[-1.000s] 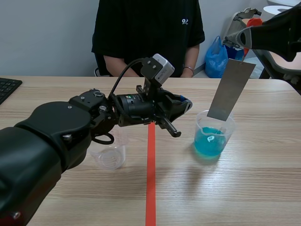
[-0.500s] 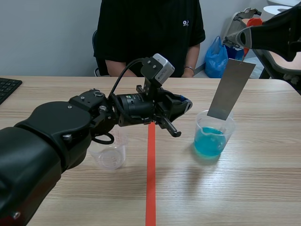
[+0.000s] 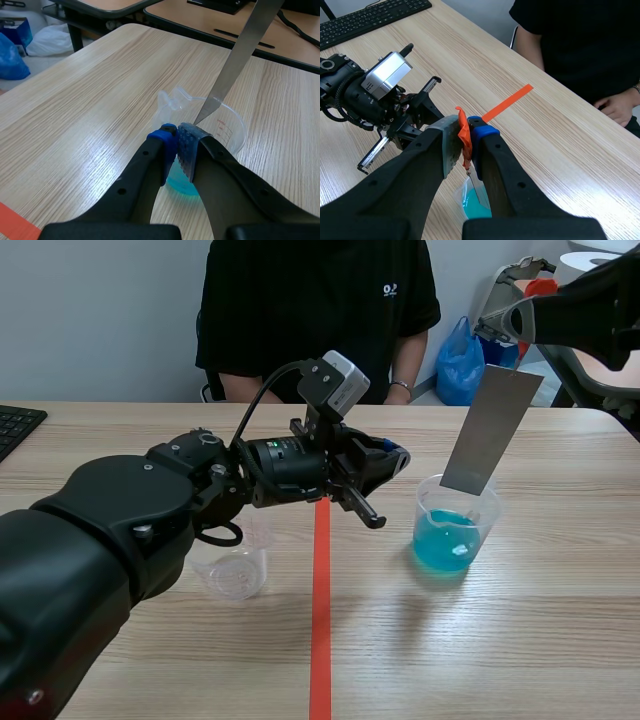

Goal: Do the redox reaction experiment.
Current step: 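Point at the plate with the left hand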

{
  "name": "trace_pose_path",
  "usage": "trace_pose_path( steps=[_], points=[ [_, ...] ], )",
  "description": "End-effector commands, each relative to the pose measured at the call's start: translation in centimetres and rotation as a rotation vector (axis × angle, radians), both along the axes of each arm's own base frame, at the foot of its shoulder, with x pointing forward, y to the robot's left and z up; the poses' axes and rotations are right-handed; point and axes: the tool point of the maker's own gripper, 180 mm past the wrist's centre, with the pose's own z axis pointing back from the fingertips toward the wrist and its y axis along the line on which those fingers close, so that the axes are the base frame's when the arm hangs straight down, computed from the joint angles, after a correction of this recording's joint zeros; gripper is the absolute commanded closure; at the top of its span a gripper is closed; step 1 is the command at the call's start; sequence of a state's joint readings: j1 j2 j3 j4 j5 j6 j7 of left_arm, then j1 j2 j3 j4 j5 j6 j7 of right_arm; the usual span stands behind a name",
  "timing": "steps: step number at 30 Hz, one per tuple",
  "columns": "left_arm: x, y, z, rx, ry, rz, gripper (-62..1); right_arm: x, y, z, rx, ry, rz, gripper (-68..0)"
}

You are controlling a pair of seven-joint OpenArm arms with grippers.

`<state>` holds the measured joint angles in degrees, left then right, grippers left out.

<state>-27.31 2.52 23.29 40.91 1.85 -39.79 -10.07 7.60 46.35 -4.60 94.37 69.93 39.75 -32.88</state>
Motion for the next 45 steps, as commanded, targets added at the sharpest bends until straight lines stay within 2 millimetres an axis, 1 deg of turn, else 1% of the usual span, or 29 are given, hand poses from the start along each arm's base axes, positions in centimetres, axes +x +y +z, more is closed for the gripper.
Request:
trace_pose_path(
  steps=[1,4,6,10,12,14,18,20,23,28,31,33,36,40,42,45],
  points=[
    [0.5,-0.2,1.7,-0.038,-0.034,0.002,-4.1,0.1,0.2,1.7,0.017,-0.044,0.01,-1.5],
    [0.6,0.4,2.1,-0.065,-0.053,0.01,-4.1,0.1,0.2,1.7,0.017,-0.045,0.01,-1.5],
    [0.8,1.3,2.5,-0.085,-0.076,0.021,-4.1,0.1,0.2,1.7,0.017,-0.044,0.01,-1.5],
    [0.6,4.0,2.8,-0.065,-0.128,0.037,-4.1,0.1,0.2,1.7,0.017,-0.044,0.01,-1.5],
    [0.5,5.7,2.4,-0.026,-0.153,0.06,-4.1,0.1,0.2,1.7,0.017,-0.044,0.01,-1.5],
    [0.5,7.9,2.3,0.01,-0.178,0.097,-4.1,0.1,0.2,1.7,0.017,-0.044,0.01,-1.5],
    [0.5,13.3,2.2,0.074,-0.21,0.194,-4.1,0.1,0.2,1.7,0.017,-0.044,0.01,-1.5],
    [0.2,16.1,2.1,0.099,-0.214,0.243,-4.1,0.1,0.2,1.7,0.017,-0.044,0.01,-1.5],
    [-0.8,20.1,1.4,0.155,-0.204,0.31,-4.1,0.1,0.2,1.7,0.017,-0.044,0.01,-1.5],
    [-4.1,26.7,-0.9,0.248,-0.139,0.432,-4.1,0.1,0.2,1.7,0.017,-0.044,0.01,-1.5],
    [-6.8,30.4,-2.5,0.301,-0.114,0.52,-4.1,0.1,0.2,1.7,0.017,-0.044,0.01,-1.5],
    [-8.9,32.5,-3.3,0.334,-0.096,0.565,-4.1,0.1,0.2,1.7,0.017,-0.044,0.01,-1.5],
    [-12.3,34.7,-4.2,0.365,-0.067,0.598,-4.1,0.1,0.2,1.7,0.017,-0.044,0.01,-1.5],
    [-16.3,37.0,-4.8,0.41,-0.05,0.651,-4.1,0.1,0.2,1.7,0.017,-0.044,0.01,-1.5],
    [-18.1,37.9,-5.1,0.435,-0.034,0.668,-4.1,0.1,0.2,1.7,0.016,-0.043,0.01,-1.5],
    [-21.1,38.3,-5.7,0.465,-0.004,0.674,-4.1,0.1,0.2,1.7,0.017,-0.042,0.011,-1.5]
  ],
)
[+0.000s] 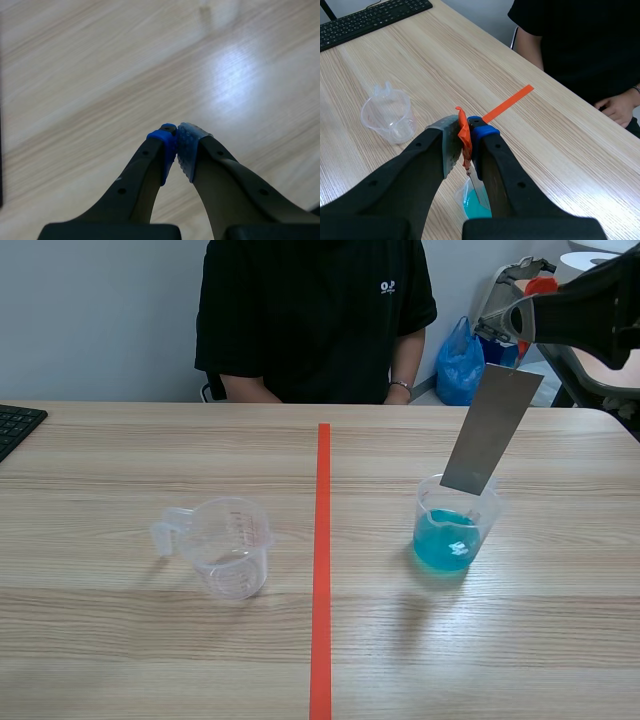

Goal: Do the redox reaction experiment.
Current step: 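Point at the plate with the left hand, then lower the plate into the blue solution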

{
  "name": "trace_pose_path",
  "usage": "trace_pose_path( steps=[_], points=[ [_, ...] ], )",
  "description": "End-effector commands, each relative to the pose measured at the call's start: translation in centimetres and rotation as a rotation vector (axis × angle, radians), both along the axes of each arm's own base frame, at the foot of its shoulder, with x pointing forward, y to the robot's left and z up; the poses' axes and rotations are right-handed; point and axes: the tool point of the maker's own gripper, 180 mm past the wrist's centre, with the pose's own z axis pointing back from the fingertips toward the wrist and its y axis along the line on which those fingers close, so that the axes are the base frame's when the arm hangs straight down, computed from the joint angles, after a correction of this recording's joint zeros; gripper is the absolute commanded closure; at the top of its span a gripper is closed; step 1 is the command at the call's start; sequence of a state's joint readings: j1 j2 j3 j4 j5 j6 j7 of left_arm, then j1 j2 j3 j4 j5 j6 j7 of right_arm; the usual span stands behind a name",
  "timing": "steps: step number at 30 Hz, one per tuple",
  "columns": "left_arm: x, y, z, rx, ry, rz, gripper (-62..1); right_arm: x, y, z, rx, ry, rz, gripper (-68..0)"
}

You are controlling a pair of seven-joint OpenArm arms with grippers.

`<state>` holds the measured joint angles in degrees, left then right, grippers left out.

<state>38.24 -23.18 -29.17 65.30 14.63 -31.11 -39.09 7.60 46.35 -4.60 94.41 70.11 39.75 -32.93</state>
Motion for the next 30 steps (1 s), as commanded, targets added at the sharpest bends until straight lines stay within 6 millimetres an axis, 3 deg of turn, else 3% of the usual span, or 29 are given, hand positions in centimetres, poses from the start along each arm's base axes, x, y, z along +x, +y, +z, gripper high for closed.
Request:
trace_pose_path(
  steps=[1,6,12,18,30],
  points=[
    [-0.8,-0.3,0.2,-0.008,-0.02,0.007,-4.1,0.1,0.2,1.6,0.015,-0.042,0.009,-1.5],
    [-4.8,-1.0,-0.6,0.033,0.004,0.002,-4.1,0.1,0.2,1.6,0.014,-0.042,0.009,-1.5],
    [-7.6,-2.9,-1.8,0.068,0.048,-0.024,-4.1,0.2,0.1,1.5,0.009,-0.042,0.007,-1.5],
    [-8.3,-3.9,-2.2,0.07,0.066,-0.038,-4.1,0.3,0.4,0.9,-0.001,-0.04,0.002,-1.5],
    [-8.6,-4.2,-2.6,0.083,0.086,-0.055,-4.1,1.3,-0.3,-2.7,-0.019,0.021,-0.059,-1.5]
  ],
)
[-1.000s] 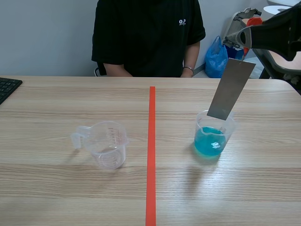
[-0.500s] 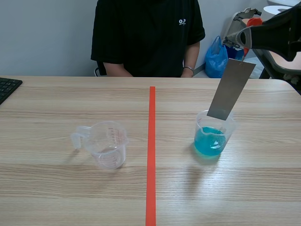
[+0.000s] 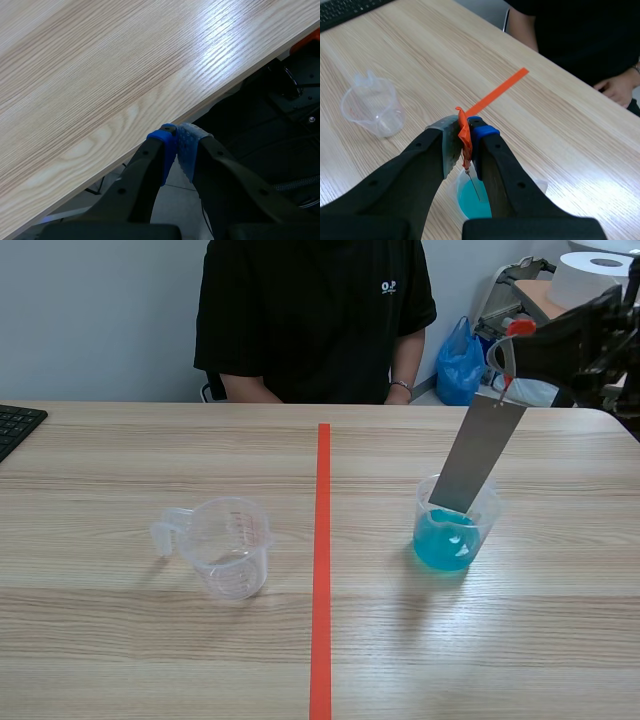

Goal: Do the redox reaction experiment.
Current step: 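Lower the plate into the blue solution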

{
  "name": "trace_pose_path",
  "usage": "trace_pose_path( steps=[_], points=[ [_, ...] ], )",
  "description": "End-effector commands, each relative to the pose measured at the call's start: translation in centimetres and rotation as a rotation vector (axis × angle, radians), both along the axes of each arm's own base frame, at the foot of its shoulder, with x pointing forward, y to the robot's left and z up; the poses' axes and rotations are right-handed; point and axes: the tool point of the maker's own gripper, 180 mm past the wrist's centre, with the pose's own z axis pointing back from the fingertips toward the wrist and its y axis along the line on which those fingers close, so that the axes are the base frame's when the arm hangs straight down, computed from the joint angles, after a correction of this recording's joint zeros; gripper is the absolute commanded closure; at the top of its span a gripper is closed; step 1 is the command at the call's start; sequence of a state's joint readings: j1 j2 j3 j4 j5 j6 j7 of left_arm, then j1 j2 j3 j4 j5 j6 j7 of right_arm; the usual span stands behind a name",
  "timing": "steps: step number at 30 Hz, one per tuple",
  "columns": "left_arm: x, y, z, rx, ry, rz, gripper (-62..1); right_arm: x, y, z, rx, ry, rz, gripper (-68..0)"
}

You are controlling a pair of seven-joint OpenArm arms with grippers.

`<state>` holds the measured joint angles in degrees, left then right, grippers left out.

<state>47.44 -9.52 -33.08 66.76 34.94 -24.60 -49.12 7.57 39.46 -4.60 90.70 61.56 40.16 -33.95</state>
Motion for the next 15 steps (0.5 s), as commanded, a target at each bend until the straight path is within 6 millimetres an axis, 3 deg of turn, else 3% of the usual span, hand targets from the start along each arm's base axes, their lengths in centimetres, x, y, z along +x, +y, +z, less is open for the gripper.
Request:
trace_pose_path(
  steps=[1,15],
  points=[
    [0.4,0.0,0.8,0.001,-0.027,-0.007,-4.1,0.5,-0.3,0.4,0.018,-0.016,-0.014,-1.5],
    [0.4,0.0,0.8,0.0,-0.03,-0.008,-4.1,1.4,-0.5,-5.8,-0.039,0.078,-0.05,-1.5]
  ],
)
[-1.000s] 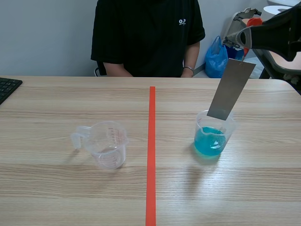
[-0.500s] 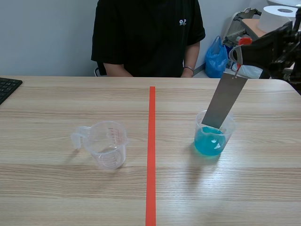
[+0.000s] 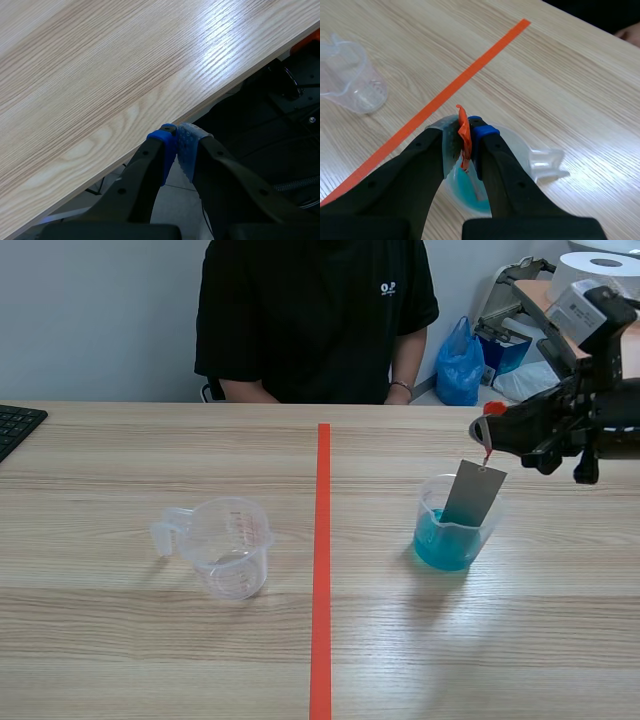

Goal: Do the redox reaction experiment.
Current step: 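Lower the plate into the blue solution, then hold the plate still in the solution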

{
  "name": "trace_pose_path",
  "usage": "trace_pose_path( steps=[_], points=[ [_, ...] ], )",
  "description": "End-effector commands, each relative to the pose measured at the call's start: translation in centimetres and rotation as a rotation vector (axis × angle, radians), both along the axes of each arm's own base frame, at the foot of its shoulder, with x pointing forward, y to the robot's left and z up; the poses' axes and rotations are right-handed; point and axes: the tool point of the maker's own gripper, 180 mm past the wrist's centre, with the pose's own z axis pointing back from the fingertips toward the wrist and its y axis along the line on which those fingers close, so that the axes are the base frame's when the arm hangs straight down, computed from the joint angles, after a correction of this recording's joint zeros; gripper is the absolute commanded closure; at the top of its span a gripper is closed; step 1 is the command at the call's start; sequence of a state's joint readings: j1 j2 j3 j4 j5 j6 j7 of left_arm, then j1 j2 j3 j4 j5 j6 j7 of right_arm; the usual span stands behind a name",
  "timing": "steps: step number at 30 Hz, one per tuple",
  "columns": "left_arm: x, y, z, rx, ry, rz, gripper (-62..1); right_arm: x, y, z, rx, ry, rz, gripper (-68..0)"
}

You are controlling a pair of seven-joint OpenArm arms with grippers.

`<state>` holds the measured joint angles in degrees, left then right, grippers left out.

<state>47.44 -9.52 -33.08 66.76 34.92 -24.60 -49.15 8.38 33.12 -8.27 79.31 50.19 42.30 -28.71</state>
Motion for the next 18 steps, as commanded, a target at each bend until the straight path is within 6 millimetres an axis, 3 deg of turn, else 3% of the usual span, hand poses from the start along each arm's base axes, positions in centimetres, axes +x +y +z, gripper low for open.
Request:
trace_pose_path(
  steps=[1,18],
  points=[
    [0.42,0.0,0.78,0.0,-0.029,-0.008,-4.1,0.83,-0.35,0.76,-0.023,-0.027,-0.004,-1.5],
    [0.42,0.0,0.79,0.0,-0.03,-0.008,-4.1,0.93,-0.4,0.57,-0.02,-0.022,-0.006,-1.5]
  ],
)
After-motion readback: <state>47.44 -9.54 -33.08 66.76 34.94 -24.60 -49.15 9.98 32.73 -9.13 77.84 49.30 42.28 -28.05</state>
